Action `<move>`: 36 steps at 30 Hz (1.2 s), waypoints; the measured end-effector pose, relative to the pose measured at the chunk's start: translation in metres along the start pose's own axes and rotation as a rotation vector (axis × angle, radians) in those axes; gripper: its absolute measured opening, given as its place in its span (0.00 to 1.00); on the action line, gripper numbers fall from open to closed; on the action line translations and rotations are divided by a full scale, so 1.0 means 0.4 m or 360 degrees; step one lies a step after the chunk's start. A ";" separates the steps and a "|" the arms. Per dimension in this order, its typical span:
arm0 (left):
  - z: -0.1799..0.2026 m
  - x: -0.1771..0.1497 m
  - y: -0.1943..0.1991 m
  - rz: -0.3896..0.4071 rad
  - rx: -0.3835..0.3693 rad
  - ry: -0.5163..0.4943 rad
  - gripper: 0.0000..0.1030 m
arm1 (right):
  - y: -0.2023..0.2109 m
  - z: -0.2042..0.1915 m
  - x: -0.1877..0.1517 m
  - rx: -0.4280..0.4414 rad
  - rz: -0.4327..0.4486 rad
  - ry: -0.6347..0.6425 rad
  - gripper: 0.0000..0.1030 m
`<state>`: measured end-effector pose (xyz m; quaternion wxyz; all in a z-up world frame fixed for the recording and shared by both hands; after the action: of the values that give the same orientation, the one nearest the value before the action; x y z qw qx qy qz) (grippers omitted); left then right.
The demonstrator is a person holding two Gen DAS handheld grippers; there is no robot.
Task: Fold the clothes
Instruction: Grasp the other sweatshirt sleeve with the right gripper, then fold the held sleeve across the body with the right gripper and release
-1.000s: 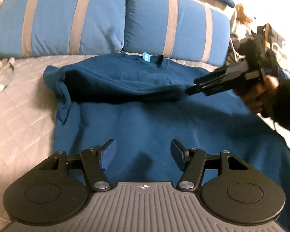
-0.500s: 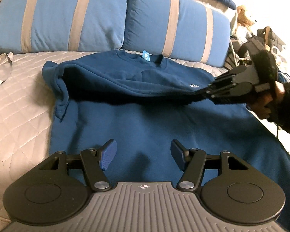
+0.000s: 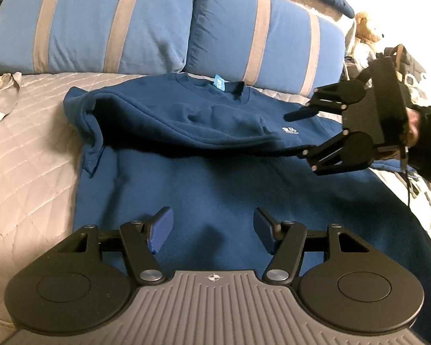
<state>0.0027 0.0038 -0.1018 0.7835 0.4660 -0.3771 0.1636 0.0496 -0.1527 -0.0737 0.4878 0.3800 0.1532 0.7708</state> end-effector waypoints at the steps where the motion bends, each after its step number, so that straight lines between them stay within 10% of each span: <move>1: -0.001 0.000 0.000 0.0001 -0.0001 0.0005 0.59 | -0.009 -0.003 0.003 0.0007 0.0000 0.0036 0.52; 19: -0.008 0.003 0.003 0.0011 -0.0021 0.0053 0.59 | -0.080 -0.002 0.033 0.0192 -0.0068 0.0240 0.09; 26: -0.028 0.051 0.056 0.0213 0.0350 -0.0146 0.64 | -0.043 0.075 0.055 -0.0032 -0.0049 0.0159 0.08; 29: -0.082 0.108 0.033 0.0162 0.0568 -0.0298 0.71 | -0.019 0.115 0.068 -0.0106 -0.0040 0.0113 0.08; 36: -0.244 0.150 -0.119 -0.0058 0.0673 -0.0389 0.71 | 0.003 0.171 0.072 -0.0163 -0.0068 0.0012 0.08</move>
<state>0.1141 0.0569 -0.1135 0.6199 0.6427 -0.4180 0.1671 0.0925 -0.1375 -0.0151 0.5224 0.3481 0.1234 0.7685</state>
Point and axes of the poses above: each gripper's, at about its wrist camera, not at the fingertips, and y roughly against the way its jaws point, z to its right, x to its top, the point moved 3 cm from there along -y, roughly the way its jaws point, and after that the axes turned 8 degrees about -x, right-handed, at the moved point
